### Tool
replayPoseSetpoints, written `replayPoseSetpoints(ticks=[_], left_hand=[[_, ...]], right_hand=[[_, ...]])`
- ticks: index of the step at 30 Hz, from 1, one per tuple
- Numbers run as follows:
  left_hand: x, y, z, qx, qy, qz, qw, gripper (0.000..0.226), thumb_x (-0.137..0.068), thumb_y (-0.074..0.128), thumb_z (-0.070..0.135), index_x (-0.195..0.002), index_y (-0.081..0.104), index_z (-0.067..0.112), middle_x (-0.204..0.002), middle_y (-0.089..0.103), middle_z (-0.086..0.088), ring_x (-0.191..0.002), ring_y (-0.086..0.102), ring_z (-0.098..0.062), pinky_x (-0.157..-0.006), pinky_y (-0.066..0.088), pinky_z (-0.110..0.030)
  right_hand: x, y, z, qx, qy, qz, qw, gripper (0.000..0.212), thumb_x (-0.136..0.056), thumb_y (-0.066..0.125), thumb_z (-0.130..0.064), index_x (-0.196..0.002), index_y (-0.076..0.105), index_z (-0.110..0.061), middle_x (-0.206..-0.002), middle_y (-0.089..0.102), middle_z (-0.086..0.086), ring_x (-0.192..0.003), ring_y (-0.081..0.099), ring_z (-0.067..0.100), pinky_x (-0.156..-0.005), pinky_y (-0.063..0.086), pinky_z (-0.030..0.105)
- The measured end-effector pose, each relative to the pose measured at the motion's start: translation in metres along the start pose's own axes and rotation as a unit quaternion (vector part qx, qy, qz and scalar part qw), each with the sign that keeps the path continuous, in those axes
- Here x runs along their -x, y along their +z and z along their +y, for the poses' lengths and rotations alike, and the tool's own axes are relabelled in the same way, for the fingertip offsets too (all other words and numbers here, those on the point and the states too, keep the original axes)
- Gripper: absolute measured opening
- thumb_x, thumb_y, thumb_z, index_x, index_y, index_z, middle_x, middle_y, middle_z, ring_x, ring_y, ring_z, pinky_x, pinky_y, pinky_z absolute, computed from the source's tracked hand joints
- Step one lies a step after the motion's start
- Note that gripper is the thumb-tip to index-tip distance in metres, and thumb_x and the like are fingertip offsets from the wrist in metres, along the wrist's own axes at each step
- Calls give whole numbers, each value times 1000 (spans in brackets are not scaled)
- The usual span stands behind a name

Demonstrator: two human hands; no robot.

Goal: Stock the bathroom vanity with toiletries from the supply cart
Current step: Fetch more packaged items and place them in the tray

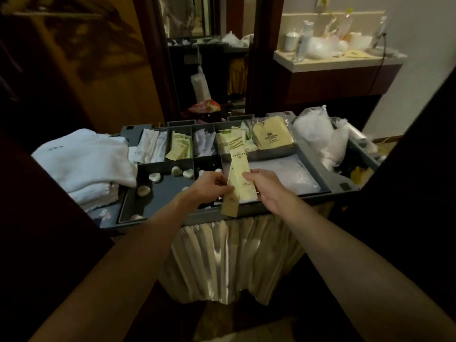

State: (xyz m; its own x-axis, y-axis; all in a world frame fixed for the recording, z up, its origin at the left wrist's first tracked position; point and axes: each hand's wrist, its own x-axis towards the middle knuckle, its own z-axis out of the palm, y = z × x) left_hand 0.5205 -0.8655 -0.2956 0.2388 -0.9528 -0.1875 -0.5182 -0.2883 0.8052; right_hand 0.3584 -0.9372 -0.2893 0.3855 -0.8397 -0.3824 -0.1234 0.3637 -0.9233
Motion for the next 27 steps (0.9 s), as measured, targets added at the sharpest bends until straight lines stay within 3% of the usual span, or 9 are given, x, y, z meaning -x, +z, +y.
replayPoseSetpoints(ticks=[3,8,12,16,20,22,27], left_hand=[[33,24,10,16,0,11,1000,21,-95,70,18,-106,67,0,-92,69,-9,-75,64,-10,-54,48,-9],[71,58,31,46,-5,-15,999,17,-93,73,18,-98,68,3,-87,70,-11,-64,66,-9,-56,51,-17],[94,92,62,39,35,-52,997,11,-91,76,19,-90,71,10,-82,73,-3,-64,67,-9,-55,52,-18],[114,130,96,46,83,-128,987,11,-88,79,17,-90,74,8,-88,76,-6,-74,71,-14,-72,58,-26],[143,165,121,51,138,-236,961,17,-89,77,17,-98,72,4,-92,75,-4,-80,72,-13,-71,58,-19],[167,184,124,31,150,-280,948,17,-91,75,21,-102,69,8,-97,74,-1,-83,71,-11,-67,55,-18],[246,225,120,-8,192,-406,893,16,-94,70,21,-110,68,18,-103,74,4,-93,71,-11,-73,50,-26]], right_hand=[[35,-27,15,-7,0,16,1000,4,-96,64,-10,-99,68,-12,-102,74,10,-84,71,18,-69,57,31],[96,-77,38,4,5,61,998,24,-92,70,-10,-115,68,-3,-97,73,7,-81,69,18,-67,54,29],[154,-121,54,-6,0,121,993,26,-91,73,-16,-115,70,-6,-104,75,11,-93,73,25,-77,60,37],[219,-149,62,-33,-21,188,981,17,-95,68,-12,-111,68,-10,-106,72,9,-96,70,26,-83,59,44],[292,-170,83,-86,-54,263,959,23,-93,66,-5,-116,65,-10,-103,72,10,-84,72,19,-68,58,34],[335,-171,104,-130,-68,315,938,27,-93,65,-2,-117,63,-12,-105,73,11,-80,73,17,-70,58,33],[443,-150,169,-179,-46,449,874,32,-93,63,0,-123,58,-9,-116,71,12,-99,72,26,-80,61,39]])
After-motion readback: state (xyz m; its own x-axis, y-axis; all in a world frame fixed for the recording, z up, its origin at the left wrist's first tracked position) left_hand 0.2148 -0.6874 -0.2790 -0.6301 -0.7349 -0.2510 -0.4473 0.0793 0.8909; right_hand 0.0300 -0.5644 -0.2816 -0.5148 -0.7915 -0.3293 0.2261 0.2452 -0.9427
